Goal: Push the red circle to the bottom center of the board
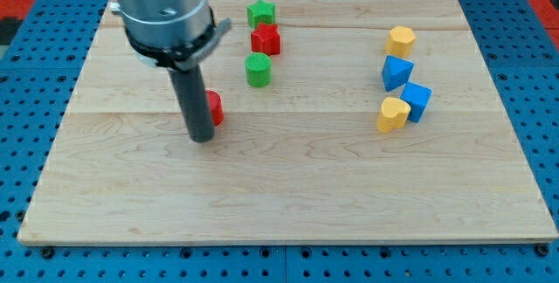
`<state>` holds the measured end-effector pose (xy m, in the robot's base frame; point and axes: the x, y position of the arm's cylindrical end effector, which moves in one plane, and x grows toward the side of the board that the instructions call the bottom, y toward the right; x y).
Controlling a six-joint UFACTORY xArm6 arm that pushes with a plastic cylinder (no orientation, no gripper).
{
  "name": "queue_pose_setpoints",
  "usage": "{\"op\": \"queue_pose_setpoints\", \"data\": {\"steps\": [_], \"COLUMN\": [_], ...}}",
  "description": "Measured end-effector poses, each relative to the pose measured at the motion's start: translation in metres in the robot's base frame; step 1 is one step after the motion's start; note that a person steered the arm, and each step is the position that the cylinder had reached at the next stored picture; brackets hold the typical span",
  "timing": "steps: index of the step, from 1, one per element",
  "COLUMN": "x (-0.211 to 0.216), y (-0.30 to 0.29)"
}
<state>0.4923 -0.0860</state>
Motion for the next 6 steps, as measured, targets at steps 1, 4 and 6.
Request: {"op": "queue_pose_setpoints", "data": {"steps": [1,4,6], "x": [0.008,-0.069,-0.098], "y": [0.024,0.013,-0.102]}}
